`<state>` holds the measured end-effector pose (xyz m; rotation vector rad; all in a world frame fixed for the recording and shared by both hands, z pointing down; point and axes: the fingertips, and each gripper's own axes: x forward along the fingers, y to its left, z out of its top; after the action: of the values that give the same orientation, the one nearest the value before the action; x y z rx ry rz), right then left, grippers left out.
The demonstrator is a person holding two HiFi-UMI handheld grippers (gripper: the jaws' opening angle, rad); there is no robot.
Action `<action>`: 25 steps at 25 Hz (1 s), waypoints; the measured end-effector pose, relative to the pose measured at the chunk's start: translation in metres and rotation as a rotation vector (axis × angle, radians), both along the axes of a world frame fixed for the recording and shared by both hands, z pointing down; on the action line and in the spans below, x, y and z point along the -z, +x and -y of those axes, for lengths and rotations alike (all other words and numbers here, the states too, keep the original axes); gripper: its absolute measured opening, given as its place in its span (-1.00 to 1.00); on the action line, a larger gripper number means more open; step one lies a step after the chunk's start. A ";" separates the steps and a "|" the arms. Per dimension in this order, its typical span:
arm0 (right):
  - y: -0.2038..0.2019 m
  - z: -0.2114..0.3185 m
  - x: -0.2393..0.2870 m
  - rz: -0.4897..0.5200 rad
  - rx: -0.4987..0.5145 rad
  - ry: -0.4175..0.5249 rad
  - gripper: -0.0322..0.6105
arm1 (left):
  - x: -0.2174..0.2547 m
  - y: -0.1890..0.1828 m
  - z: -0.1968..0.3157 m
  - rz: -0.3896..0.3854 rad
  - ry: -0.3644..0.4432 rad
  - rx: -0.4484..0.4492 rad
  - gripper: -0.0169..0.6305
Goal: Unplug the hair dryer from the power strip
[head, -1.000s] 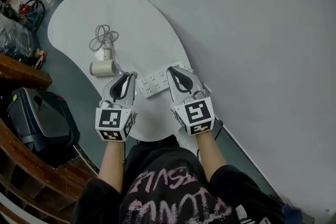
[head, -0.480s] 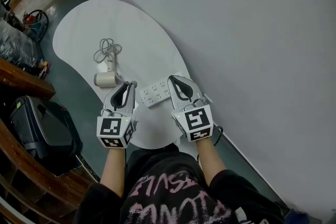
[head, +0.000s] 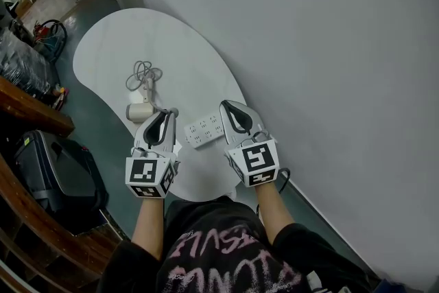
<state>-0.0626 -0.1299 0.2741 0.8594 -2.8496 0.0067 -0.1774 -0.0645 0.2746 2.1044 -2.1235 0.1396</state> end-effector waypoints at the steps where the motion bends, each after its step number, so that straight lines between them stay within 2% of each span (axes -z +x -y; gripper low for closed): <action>1: 0.000 0.000 0.003 0.005 -0.001 0.004 -0.87 | 0.002 -0.002 -0.001 0.002 0.004 0.002 -0.75; 14: 0.002 0.005 0.014 0.023 -0.047 0.036 -0.88 | 0.015 -0.012 0.000 0.021 0.043 0.010 -0.75; 25: -0.001 0.005 0.020 0.018 -0.045 0.045 -0.88 | 0.020 -0.013 0.003 0.028 0.051 0.004 -0.75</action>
<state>-0.0634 -0.1353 0.2542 0.9368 -2.8572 -0.0452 -0.1900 -0.0675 0.2542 2.1383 -2.1696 0.1154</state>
